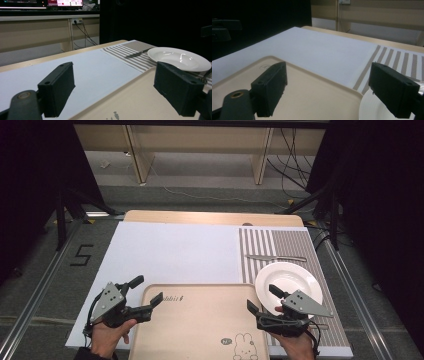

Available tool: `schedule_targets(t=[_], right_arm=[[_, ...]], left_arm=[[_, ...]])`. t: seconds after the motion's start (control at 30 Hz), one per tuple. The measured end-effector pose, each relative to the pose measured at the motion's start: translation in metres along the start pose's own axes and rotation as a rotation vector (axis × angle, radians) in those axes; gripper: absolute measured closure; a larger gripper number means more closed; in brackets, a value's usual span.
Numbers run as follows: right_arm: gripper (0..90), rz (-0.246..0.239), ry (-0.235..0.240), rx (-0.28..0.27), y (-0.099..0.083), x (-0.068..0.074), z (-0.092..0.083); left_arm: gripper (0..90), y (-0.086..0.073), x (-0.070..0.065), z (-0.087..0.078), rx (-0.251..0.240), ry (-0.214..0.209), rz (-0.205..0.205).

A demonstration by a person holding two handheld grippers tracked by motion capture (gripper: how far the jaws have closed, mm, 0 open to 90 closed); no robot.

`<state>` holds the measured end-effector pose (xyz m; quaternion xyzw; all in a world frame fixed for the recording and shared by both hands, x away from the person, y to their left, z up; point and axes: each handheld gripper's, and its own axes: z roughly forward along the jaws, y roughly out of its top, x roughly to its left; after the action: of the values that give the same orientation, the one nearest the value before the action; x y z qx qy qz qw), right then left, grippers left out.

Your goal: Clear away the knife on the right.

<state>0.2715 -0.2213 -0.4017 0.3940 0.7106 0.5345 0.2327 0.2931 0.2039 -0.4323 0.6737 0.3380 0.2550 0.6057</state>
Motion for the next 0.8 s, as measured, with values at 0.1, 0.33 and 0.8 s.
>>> schedule_targets(t=[0.1,0.33,0.8], right_arm=[[16.3,-0.004,-0.001,0.010,0.000,0.000,-0.001],[16.3,-0.006,0.005,0.016,0.001,-0.001,-0.001],[16.6,0.006,0.073,0.101,0.018,-0.026,-0.001]], left_arm=[[16.1,-0.001,0.000,0.001,0.008,-0.008,-0.001],[16.1,-0.001,0.000,0.001,0.008,-0.009,-0.009],[16.1,-0.002,0.001,0.000,0.012,-0.006,-0.015]])
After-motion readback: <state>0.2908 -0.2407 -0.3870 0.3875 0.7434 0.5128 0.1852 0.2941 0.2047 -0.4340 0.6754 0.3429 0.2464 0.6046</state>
